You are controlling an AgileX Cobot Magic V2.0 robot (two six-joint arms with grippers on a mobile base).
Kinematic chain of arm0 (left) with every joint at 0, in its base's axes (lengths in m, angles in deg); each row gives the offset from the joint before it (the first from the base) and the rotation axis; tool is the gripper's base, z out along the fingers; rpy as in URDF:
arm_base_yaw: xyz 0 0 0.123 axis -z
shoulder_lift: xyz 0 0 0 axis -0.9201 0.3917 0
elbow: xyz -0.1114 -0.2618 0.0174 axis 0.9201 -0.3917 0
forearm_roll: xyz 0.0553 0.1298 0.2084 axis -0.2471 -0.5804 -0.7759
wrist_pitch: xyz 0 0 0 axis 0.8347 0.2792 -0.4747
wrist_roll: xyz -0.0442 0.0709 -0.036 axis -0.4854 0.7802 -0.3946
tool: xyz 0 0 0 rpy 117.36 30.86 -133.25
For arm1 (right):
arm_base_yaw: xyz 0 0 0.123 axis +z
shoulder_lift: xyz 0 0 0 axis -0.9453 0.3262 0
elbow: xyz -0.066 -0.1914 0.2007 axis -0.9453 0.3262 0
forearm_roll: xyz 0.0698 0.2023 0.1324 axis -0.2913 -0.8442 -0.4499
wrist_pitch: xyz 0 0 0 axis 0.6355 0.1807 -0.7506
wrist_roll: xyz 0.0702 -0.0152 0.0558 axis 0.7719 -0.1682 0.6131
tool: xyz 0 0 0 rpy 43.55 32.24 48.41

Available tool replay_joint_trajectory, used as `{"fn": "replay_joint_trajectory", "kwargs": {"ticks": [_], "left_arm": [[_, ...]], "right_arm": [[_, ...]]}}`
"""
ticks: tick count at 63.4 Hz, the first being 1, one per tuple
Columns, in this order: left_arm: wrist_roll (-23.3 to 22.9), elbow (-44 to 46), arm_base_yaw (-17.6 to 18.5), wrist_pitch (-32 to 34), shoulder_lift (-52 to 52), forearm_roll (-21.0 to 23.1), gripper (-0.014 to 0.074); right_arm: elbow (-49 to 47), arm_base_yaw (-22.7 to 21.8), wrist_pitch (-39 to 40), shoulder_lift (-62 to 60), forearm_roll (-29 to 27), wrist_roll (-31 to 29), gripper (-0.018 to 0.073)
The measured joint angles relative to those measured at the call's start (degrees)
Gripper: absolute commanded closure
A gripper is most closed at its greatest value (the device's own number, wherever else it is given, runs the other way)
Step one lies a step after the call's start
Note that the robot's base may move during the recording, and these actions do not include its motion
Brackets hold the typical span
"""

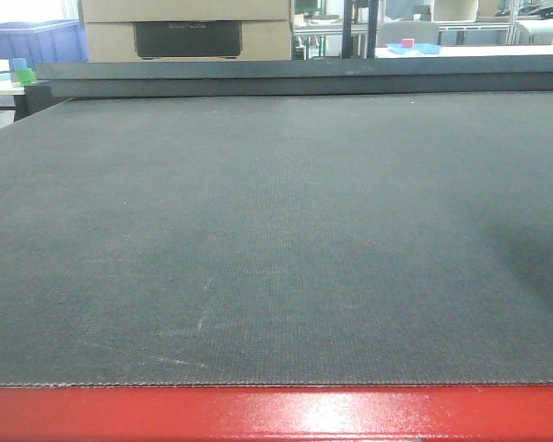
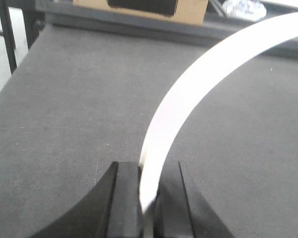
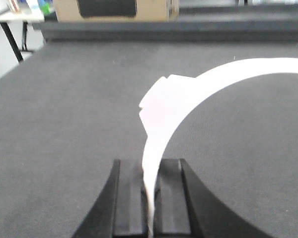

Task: Grab PVC pipe and place in blue bin
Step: 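Raise both held white arcs above the table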

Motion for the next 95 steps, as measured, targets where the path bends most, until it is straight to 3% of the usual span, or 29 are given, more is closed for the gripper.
{"fn": "replay_joint_trajectory", "kwargs": {"ticks": [30, 40, 54, 95], "left_arm": [[0.1, -3.3, 0.0, 4.6, -17.3, -0.9, 0.0707], [0.1, -3.3, 0.4, 4.7, -17.7, -0.9, 0.0707], [0.1, -3.3, 4.8, 4.7, -17.7, -2.9, 0.0707], [0.1, -3.3, 5.0, 4.7, -17.7, -4.0, 0.0707]], "right_arm": [[1.5, 0.0, 0.9, -11.2, 0.0, -0.1, 0.0728], [1.5, 0.0, 0.9, -11.2, 0.1, -0.2, 0.0728], [1.5, 0.0, 0.9, -11.2, 0.1, -0.2, 0.0728], [1.5, 0.0, 0.9, -11.2, 0.2, -0.2, 0.0728]]}}
